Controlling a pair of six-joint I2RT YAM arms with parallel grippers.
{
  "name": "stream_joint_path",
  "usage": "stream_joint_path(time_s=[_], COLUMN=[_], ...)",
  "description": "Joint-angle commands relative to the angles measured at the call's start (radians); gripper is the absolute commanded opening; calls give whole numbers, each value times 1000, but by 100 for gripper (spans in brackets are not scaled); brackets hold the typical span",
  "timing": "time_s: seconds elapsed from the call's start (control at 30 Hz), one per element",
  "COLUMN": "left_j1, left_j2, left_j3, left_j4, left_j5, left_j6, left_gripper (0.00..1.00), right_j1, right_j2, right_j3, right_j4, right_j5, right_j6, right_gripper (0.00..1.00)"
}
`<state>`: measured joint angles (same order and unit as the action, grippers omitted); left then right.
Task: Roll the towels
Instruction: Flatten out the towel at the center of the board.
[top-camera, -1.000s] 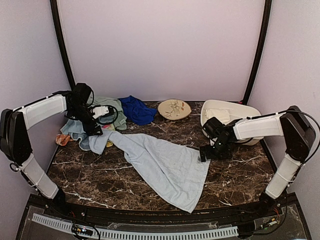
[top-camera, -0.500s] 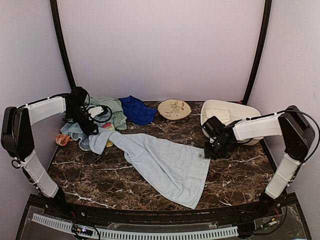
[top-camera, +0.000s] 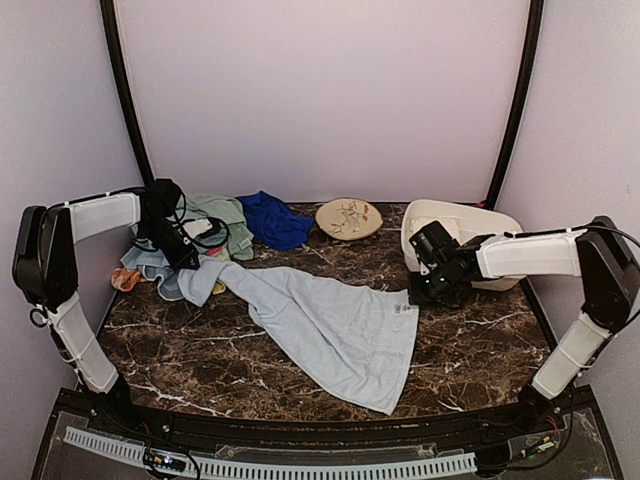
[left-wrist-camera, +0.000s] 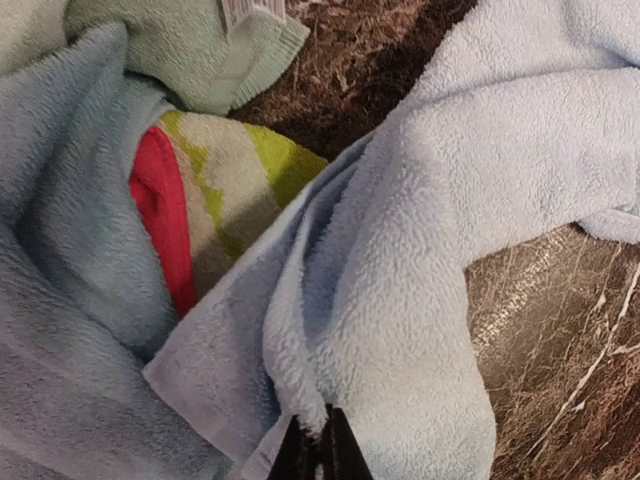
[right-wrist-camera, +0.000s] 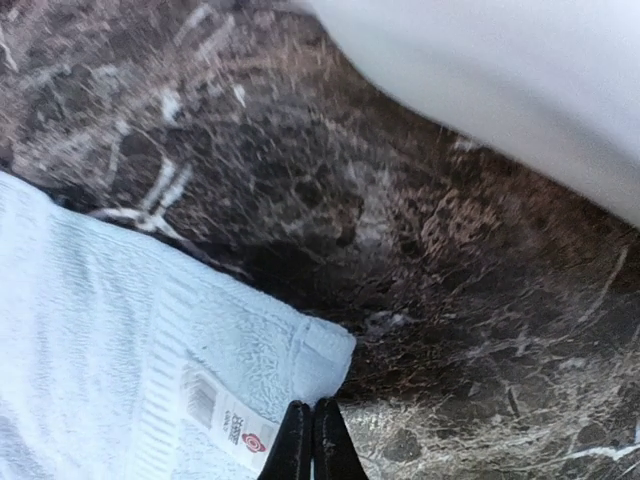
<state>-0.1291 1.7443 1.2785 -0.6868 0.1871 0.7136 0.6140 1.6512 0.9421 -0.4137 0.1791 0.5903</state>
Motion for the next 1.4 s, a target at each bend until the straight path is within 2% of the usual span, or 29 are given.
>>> stream_joint_path(time_s=[0.0, 0.27, 0.53, 0.73, 0.83, 0.97, 1.13, 1.27, 1.37], left_j1=[-2, -2, -2, -3, -3, -3, -4, -3, -3], left_j2=[-103, -308, -544, -642, -708, -749, -712, -649, -555], left_j3=[107, 178, 227, 366, 397, 419, 339, 145, 26], left_j4=[-72, -131, -55, -255, -325, -396, -430, -259, -143], left_j5=[38, 12, -51, 15, 65, 52, 55, -4, -43], left_j6=[0, 21, 88, 183, 213, 227, 244, 261, 280], left_gripper=[0, 0, 0, 0, 0, 0, 0, 0, 0], right_j1=[-3, -3, -3, -3, -3, -2, -3, -25, -100], right_j2=[-178, -361, -519, -620, -628, -654, -580, -474, -370], right_j3=[18, 57, 138, 270, 341, 405, 484, 486, 459], right_j4=[33, -77, -179, -316, -411, -469, -533, -554, -513], right_j5=[70, 188, 272, 301, 317, 344, 338, 342, 291], right_j6=[-41, -113, -168, -197, -209, -212, -200, -224, -265], right_gripper=[0, 0, 0, 0, 0, 0, 0, 0, 0])
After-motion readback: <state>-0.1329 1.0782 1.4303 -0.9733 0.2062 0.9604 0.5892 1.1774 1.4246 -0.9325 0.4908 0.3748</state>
